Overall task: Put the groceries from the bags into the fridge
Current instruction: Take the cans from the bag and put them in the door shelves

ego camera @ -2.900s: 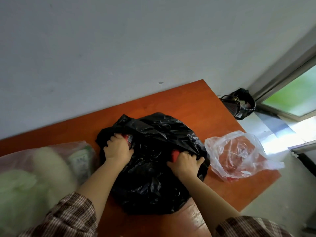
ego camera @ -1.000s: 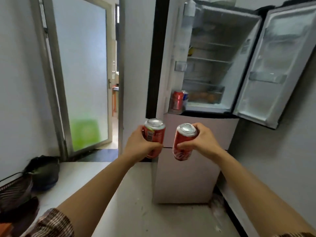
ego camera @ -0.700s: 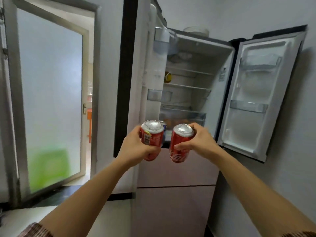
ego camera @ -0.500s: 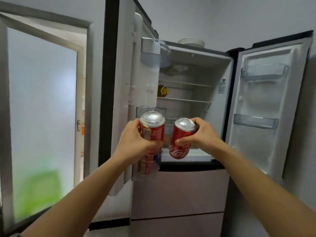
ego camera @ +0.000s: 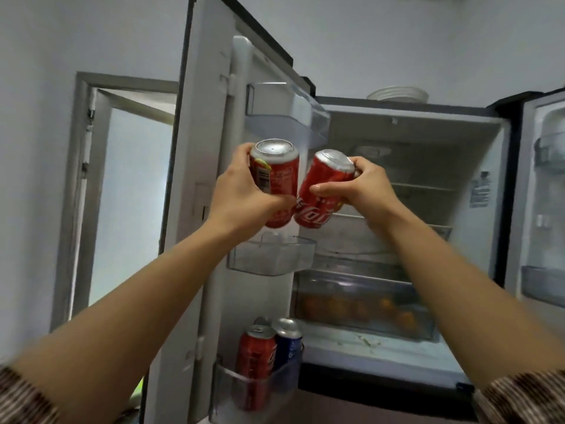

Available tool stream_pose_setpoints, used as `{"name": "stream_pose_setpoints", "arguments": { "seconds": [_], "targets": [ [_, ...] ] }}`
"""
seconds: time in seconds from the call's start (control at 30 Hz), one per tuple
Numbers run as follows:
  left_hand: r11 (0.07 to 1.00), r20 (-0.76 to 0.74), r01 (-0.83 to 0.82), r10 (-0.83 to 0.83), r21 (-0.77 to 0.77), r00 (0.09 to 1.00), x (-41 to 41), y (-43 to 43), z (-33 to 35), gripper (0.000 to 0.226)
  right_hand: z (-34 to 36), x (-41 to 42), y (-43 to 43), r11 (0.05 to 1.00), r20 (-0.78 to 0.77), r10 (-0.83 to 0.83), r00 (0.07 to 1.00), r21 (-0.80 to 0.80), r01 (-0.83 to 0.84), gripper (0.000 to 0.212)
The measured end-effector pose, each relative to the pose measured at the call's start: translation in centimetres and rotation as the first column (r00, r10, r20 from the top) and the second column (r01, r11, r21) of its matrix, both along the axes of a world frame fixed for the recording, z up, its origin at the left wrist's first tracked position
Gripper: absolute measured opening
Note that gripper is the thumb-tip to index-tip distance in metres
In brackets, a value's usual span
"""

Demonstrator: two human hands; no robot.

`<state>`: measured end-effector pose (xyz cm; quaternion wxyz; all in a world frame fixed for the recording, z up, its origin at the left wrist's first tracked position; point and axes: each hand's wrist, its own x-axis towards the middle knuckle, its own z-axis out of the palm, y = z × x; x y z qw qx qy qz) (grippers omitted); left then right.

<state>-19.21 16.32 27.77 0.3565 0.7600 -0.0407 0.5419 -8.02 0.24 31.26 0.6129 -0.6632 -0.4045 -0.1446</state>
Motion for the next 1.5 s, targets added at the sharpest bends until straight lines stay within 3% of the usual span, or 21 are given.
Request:
{"name": "stream_pose_setpoints", "arguments": {
  "seconds": [0.07, 0.13, 0.23, 0.57, 0.73, 0.8, 0.93, 1.03, 1.1, 1.27, 1.4, 1.5],
  "targets": [
    [0.994, -0.048, -0.093, 0.095, 0.051, 0.994, 0.8, -0.1, -0.5, 0.099, 0.0, 2.2, 1.3, 0.998, -0.018, 0.061, 0.998, -0.021, -0.062, 0.066],
    [0.957, -0.097, -0.247, 0.263, 0.152, 0.960, 1.4, -0.1, -0.9, 0.088, -0.3, 4.2, 2.6, 0.989, -0.041, 0.118, 0.992, -0.086, -0.122, 0.066],
    [0.882, -0.160, -0.383, 0.434, 0.275, 0.886, 2.2, 0.0, -1.7, 0.067, -1.3, 6.2, 4.1, 0.951, -0.071, 0.195, 0.978, -0.232, -0.206, 0.049],
    [0.825, -0.293, -0.488, 0.560, 0.284, 0.775, 4.4, 0.2, -2.4, 0.072, -2.9, 10.0, 6.7, 0.850, -0.175, 0.315, 0.933, -0.386, -0.359, 0.047],
    [0.789, -0.340, -0.527, 0.613, 0.317, 0.713, 4.5, 0.0, -1.8, 0.060, -2.9, 9.9, 7.1, 0.813, -0.137, 0.351, 0.926, -0.445, -0.374, 0.049],
    [0.783, -0.331, -0.528, 0.619, 0.329, 0.712, 4.5, 0.0, -2.0, 0.065, -3.1, 9.6, 6.8, 0.807, -0.127, 0.366, 0.922, -0.449, -0.383, 0.049],
    [0.766, -0.302, -0.553, 0.640, 0.329, 0.707, 4.1, -0.5, -2.6, 0.080, -3.7, 9.3, 6.5, 0.857, -0.064, 0.343, 0.937, -0.387, -0.340, 0.057],
    [0.776, -0.294, -0.549, 0.628, 0.311, 0.721, 3.7, -1.1, -2.7, 0.064, -4.1, 9.0, 6.6, 0.925, 0.048, 0.234, 0.971, -0.319, -0.207, 0.080],
    [0.789, -0.297, -0.539, 0.612, 0.296, 0.733, 3.3, -1.4, -2.7, 0.050, -4.4, 8.8, 6.8, 0.950, 0.130, 0.164, 0.978, -0.289, -0.121, 0.082],
    [0.796, -0.263, -0.523, 0.598, 0.305, 0.757, 1.7, -1.5, -3.1, 0.021, -5.1, 7.3, 6.7, 0.974, 0.226, 0.074, 0.971, -0.226, -0.021, 0.066],
    [0.772, -0.157, -0.555, 0.617, 0.309, 0.771, -0.9, -1.4, -3.5, 0.043, -5.4, 3.7, 6.6, 0.997, 0.368, -0.002, 0.930, -0.069, 0.030, 0.045],
    [0.723, -0.095, -0.600, 0.662, 0.343, 0.744, -4.4, 0.1, -4.1, 0.042, -5.4, -0.7, 7.5, 1.000, 0.487, 0.000, 0.873, 0.024, -0.014, 0.035]
  ]
}}
